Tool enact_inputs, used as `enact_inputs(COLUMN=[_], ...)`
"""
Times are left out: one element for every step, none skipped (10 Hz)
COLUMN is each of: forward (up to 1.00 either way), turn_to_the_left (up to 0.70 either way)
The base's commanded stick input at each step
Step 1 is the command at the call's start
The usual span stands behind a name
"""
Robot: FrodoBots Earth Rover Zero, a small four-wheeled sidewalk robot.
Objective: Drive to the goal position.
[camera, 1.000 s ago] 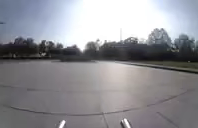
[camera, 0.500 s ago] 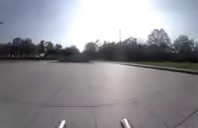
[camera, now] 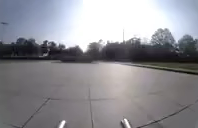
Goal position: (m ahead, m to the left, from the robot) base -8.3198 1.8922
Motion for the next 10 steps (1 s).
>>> enact_inputs(forward=[1.00, 1.00, 1.00, 1.00, 1.00, 1.00, 1.00, 1.00, 1.00, 1.00], turn_to_the_left=[0.07, 0.01, 0.08, 0.02, 0.07, 0.01, 0.06, 0.02, 0.02, 0.05])
